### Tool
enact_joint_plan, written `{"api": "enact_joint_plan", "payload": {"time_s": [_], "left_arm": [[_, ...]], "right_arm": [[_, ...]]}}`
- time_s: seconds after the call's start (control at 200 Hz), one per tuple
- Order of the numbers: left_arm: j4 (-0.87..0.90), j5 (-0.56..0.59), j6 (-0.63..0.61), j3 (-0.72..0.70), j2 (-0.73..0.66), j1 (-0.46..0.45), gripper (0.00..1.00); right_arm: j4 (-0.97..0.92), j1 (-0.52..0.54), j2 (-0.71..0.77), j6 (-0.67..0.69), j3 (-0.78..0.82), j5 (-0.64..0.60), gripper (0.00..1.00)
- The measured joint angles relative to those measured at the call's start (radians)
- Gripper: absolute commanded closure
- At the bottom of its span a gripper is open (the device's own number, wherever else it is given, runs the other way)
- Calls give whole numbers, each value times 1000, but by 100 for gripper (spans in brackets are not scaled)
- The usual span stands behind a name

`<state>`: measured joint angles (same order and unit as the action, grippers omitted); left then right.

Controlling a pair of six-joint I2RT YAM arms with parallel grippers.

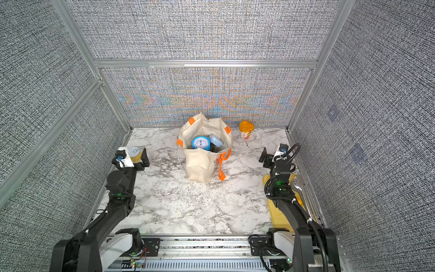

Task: Take the alarm clock out of the canvas bag
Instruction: Move the canvas bag to the center of the board.

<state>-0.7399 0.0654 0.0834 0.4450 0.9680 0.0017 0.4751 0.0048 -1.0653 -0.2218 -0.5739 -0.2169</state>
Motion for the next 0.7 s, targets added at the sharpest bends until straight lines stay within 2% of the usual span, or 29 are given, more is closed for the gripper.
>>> {"api": "enact_joint_plan", "payload": {"time_s": [0.07,0.14,0.205,0.285,0.375,0.48,0.58,0.7], "left_arm": [[213,70,135,163,-48,0,1],[402,113,253,302,-62,3,1],[523,84,315,377,-58,6,1],[646,-5,375,457,-14,5,1],[810,-111,427,589,95,-13,1],[1023,-198,440,793,248,-88,1],[1170,-243,432,960,370,-167,1],[1304,-278,414,1115,502,-238,1]], "right_arm": [[-208,-4,9,-158,-164,0,1],[-382,-6,-22,-254,-317,83,1],[-512,14,-58,-313,-417,166,1],[-668,61,-106,-364,-518,224,1],[-833,147,-154,-386,-628,230,1],[-973,265,-228,-377,-766,226,1],[-1095,356,-318,-347,-882,191,1],[-1193,428,-373,-311,-939,162,1]]}}
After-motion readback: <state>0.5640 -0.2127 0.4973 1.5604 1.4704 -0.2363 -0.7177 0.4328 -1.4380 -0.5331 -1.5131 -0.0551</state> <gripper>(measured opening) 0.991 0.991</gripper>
